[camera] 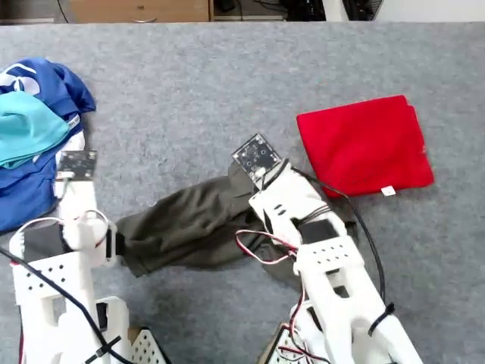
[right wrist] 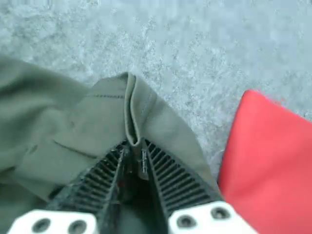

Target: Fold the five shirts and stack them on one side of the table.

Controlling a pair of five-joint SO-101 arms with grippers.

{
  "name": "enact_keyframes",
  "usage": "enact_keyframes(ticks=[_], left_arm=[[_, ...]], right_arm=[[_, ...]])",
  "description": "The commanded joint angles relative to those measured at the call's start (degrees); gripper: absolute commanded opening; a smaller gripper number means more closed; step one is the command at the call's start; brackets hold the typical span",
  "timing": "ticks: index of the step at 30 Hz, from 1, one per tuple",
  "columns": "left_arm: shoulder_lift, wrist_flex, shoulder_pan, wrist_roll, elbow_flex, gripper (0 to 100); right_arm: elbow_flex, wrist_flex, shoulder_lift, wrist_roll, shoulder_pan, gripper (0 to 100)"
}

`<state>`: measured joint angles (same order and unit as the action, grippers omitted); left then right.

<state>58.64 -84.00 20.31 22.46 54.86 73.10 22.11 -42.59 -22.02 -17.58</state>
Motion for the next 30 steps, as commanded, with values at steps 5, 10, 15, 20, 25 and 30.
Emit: enact_keyframes(ticks=[5,10,15,20,25,30], left_arm=[[0.7,-0.6,6.7,4.8,-10.0,19],[0.7,-1.0,11.1,7.5,-14.2,19],[0.6,-0.1,15.6,12.2,-12.8,19],[0.7,9.1,16.2,20.4,-4.2,12],[1.4,15.8,16.3,40.1,4.8,3],[1.4,21.5,14.8,51.4,10.3,8]], right_arm=[[-0.6,-6.7,5.9,-1.3,3.9,0.1],[-5.2,-7.0,13.9,-0.9,3.7,0.1],[-8.9,-6.8,19.4,-0.9,4.0,0.1],[-9.6,-5.7,19.7,-1.2,4.0,0.1],[-9.8,-5.8,20.0,-1.4,4.0,0.1],[-10.7,-7.3,22.0,-3.3,5.3,0.1]])
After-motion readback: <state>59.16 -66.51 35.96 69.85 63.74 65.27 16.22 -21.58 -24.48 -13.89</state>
